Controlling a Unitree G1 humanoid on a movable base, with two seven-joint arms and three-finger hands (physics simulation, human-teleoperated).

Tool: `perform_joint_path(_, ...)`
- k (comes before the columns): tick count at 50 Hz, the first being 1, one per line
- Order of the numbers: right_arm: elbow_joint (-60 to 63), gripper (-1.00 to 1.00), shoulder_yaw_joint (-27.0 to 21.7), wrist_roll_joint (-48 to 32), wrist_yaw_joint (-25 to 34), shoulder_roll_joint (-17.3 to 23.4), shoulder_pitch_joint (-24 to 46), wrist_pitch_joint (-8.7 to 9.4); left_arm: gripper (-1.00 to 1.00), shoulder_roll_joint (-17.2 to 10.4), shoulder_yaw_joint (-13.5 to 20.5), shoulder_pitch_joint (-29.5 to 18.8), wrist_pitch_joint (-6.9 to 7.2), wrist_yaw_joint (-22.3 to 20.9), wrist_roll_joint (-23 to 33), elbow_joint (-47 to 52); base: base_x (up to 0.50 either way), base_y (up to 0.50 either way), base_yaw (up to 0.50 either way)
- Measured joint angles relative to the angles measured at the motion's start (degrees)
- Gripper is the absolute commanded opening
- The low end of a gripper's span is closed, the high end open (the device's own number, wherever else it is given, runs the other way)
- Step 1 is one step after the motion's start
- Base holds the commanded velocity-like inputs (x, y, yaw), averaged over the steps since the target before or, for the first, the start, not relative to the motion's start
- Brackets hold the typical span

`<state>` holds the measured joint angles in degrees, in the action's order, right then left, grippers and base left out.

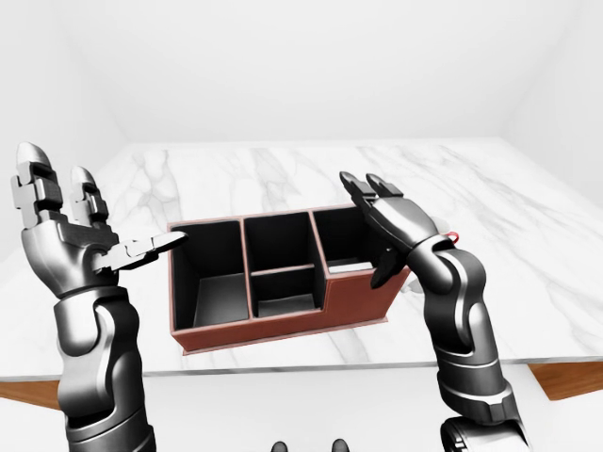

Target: Pick up the book and place it in the right compartment of the caddy.

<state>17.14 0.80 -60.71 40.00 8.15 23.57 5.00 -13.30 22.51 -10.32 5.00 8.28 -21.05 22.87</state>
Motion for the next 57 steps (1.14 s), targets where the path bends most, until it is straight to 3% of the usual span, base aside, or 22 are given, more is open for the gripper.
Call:
perform_joint_path(14, 0.81, 1.00, 0.02, -0.47, 0.00, -0.11, 0.83, 0.00, 1.00, -0.03, -0.01, -0.06, 0.00, 0.04, -0.02, 0.02, 0.00, 0.00, 0.00)
perform_joint_path(29, 7.83, 1.00, 1.35, -4.60, 0.00, 1.40, 7.94, 0.00, 1.00, 0.03, -0.06, 0.01, 0.00, 0.02, 0.06, 0.22, 0.00, 0.00, 0.00)
perform_joint_path(34, 11.46, 1.00, 4.01, -4.75, 0.00, 5.09, 11.26, 0.00, 1.00, 0.04, -0.04, 0.03, 0.00, 0.03, 0.07, 0.37, 0.00, 0.00, 0.00)
perform_joint_path(46, 21.63, 1.00, 13.87, -0.86, 0.00, 19.25, 20.90, 0.00, 1.00, 0.11, -0.03, 0.12, 0.00, -0.02, 0.15, 0.66, 0.00, 0.00, 0.00)
perform_joint_path(57, 27.22, 1.00, 19.50, 1.52, 0.00, 26.21, 25.79, 0.00, 1.00, 0.15, -0.11, 0.09, 0.00, -0.15, 0.27, 0.28, 0.00, 0.00, 0.00)
